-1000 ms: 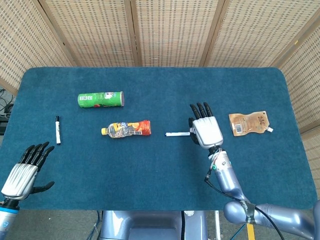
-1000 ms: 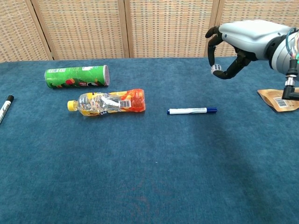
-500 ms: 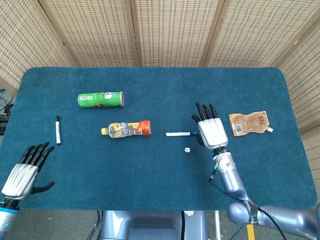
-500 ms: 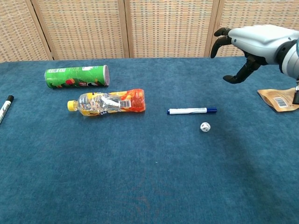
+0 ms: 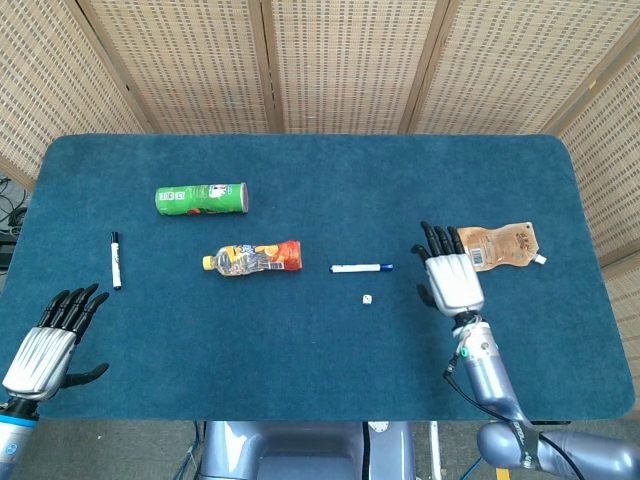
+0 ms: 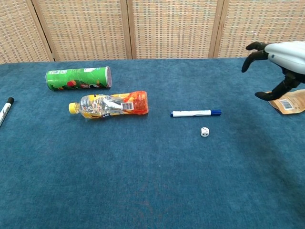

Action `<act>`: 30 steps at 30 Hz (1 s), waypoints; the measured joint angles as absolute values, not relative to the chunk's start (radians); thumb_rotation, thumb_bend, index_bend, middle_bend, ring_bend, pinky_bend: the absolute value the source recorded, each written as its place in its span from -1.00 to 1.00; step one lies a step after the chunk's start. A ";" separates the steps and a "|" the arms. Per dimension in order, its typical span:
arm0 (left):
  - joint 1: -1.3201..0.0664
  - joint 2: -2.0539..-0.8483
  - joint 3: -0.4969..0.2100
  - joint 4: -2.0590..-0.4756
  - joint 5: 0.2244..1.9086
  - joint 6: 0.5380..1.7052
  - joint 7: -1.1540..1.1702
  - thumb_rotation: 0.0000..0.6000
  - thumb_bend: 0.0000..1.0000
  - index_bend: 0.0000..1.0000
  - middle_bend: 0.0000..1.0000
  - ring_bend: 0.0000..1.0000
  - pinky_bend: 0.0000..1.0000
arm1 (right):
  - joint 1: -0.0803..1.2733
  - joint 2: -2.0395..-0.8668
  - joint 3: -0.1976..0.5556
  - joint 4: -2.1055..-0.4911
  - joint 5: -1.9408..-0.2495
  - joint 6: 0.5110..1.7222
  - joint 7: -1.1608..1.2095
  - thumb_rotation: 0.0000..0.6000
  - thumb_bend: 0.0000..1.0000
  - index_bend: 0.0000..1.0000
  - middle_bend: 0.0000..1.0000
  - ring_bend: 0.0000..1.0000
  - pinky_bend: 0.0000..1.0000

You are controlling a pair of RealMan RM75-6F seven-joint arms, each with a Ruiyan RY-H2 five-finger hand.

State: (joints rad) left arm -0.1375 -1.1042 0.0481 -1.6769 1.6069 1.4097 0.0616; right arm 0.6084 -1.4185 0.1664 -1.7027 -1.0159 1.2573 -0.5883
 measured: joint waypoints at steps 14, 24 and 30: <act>-0.132 -1.110 0.049 -1.675 1.616 1.424 0.091 1.00 -0.65 -1.00 -1.00 -1.00 -1.00 | 0.392 -1.354 -0.006 -1.638 -1.253 1.408 -0.342 1.00 -0.27 -0.63 -1.00 -1.00 -1.00; -0.127 -1.118 0.044 -1.665 1.615 1.434 0.111 1.00 -0.65 -1.00 -1.00 -1.00 -1.00 | 0.248 -1.333 -0.086 -1.523 -1.373 1.500 -0.224 1.00 -0.27 -0.66 -1.00 -1.00 -1.00; -0.122 -1.120 0.044 -1.661 1.621 1.447 0.110 1.00 -0.65 -1.00 -1.00 -1.00 -1.00 | 0.220 -1.322 -0.058 -1.499 -1.403 1.526 -0.173 1.00 -0.27 -0.66 -1.00 -1.00 -1.00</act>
State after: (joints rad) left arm -0.1218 -1.1202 0.0444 -1.6607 1.6206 1.4474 0.1103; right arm 0.2201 -1.3218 -0.0583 -1.4994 -1.4029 1.5264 -0.1732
